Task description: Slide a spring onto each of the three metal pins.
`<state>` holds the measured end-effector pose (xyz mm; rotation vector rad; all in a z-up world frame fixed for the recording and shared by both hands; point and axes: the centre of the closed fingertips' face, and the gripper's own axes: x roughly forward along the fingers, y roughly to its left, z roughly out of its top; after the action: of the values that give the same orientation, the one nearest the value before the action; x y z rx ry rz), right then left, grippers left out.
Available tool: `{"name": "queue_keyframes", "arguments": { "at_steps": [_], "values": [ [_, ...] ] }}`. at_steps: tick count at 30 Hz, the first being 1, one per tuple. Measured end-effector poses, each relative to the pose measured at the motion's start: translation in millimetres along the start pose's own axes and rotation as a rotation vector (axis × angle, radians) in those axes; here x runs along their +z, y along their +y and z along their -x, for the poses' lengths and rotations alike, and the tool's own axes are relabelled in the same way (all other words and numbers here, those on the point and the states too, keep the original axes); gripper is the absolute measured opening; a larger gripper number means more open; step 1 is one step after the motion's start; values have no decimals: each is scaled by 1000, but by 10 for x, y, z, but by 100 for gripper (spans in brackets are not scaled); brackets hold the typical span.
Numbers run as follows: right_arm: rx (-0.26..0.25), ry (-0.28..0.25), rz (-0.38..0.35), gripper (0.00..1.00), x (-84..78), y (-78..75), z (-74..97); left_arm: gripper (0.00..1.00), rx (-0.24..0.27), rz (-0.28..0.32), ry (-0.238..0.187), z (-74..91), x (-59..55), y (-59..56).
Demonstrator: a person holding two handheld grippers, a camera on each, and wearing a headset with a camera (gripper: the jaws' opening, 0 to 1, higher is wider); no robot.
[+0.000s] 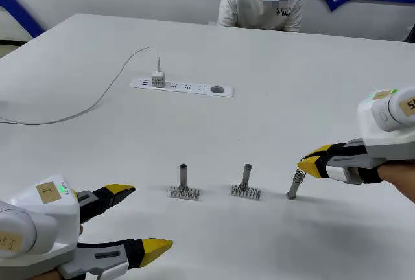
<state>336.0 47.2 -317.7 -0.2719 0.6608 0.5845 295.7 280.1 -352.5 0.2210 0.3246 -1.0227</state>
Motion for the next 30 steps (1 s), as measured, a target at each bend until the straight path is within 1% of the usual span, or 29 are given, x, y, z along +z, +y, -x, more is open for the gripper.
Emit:
{"name": "queue_keyframes", "arguments": {
  "at_steps": [16, 30],
  "values": [
    [3, 18, -10, 12, -86, 1, -85, 67, -1, 4, -1, 2, -2, -10],
    [7, 31, -19, 12, -151, 12, -144, 67, -3, 6, 2, -3, -26, -13]
  ]
}}
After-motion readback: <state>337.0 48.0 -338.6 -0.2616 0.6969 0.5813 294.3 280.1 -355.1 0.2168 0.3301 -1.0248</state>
